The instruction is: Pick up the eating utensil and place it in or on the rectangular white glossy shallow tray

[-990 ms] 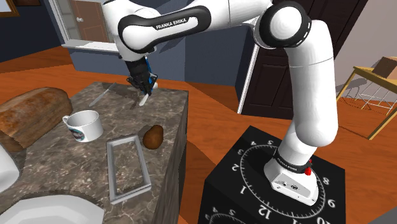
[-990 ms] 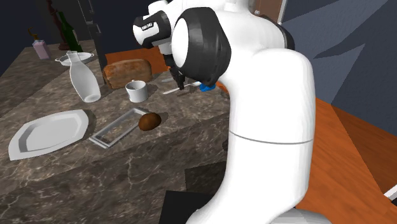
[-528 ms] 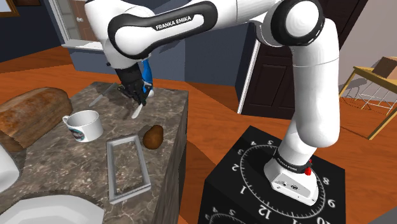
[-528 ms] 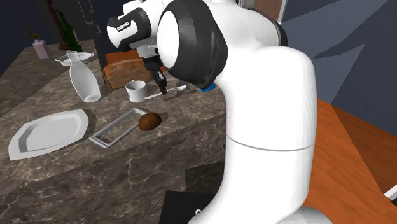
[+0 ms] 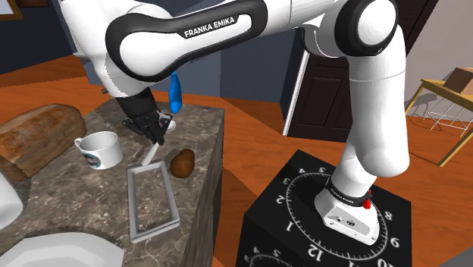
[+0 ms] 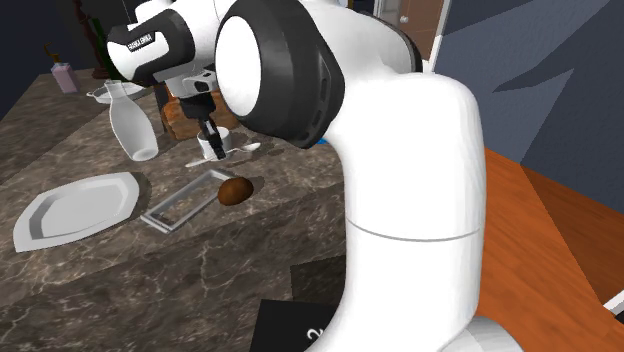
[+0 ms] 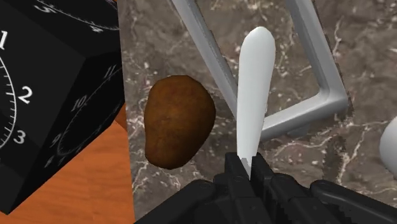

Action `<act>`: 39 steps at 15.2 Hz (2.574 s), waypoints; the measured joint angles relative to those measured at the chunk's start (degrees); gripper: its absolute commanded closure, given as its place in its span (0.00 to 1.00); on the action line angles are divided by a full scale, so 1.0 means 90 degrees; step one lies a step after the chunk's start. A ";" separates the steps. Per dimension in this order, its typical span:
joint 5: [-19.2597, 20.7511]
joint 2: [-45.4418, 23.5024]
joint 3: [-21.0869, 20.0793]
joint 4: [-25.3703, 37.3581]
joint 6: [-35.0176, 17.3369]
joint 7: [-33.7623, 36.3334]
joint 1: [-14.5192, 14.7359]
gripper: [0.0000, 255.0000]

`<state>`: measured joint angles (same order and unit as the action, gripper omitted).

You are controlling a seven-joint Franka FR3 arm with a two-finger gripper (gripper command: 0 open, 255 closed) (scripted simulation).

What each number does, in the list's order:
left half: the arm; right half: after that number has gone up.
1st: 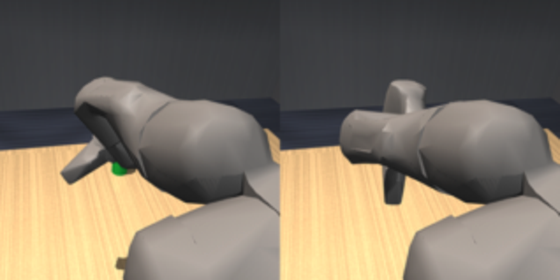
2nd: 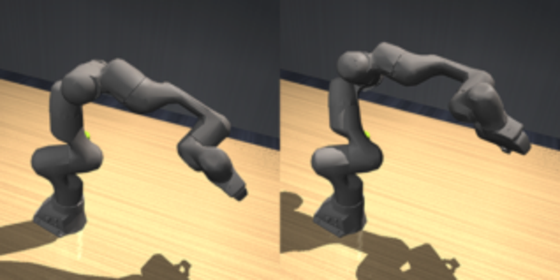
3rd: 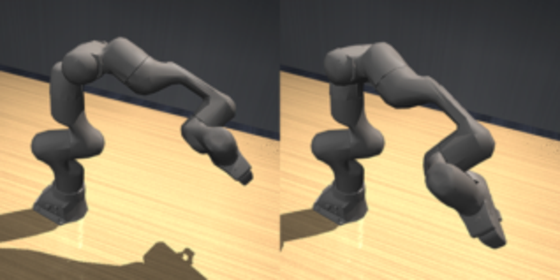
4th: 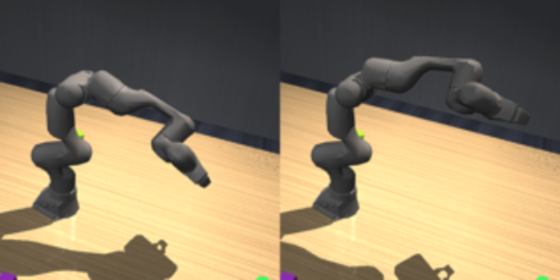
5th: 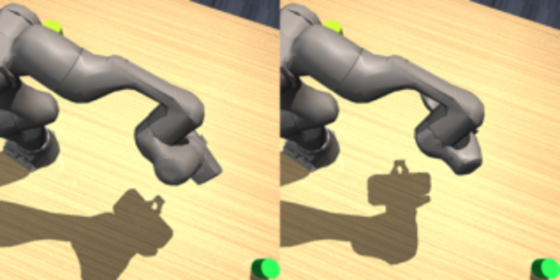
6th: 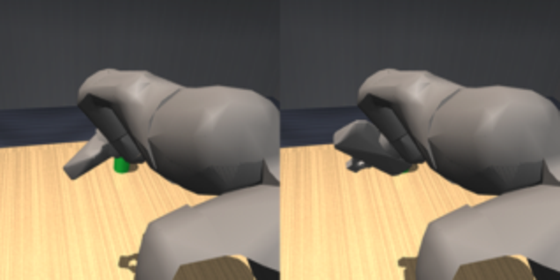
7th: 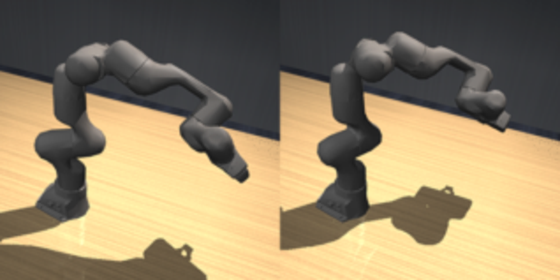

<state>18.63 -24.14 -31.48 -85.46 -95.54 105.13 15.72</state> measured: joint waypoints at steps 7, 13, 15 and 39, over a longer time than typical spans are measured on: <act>0.0053 -0.0328 -0.0245 0.0451 0.0307 0.0975 0.0854 1.00; 0.0132 -0.0507 -0.0238 0.0270 0.0002 0.1197 0.0978 1.00; 0.0155 -0.0533 -0.0227 0.0111 -0.0173 0.1232 0.0962 1.00; 0.0246 -0.0735 -0.0180 0.0145 -0.0324 0.1293 0.1033 0.00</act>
<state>20.84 -30.75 -33.10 -84.16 -98.45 116.77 25.02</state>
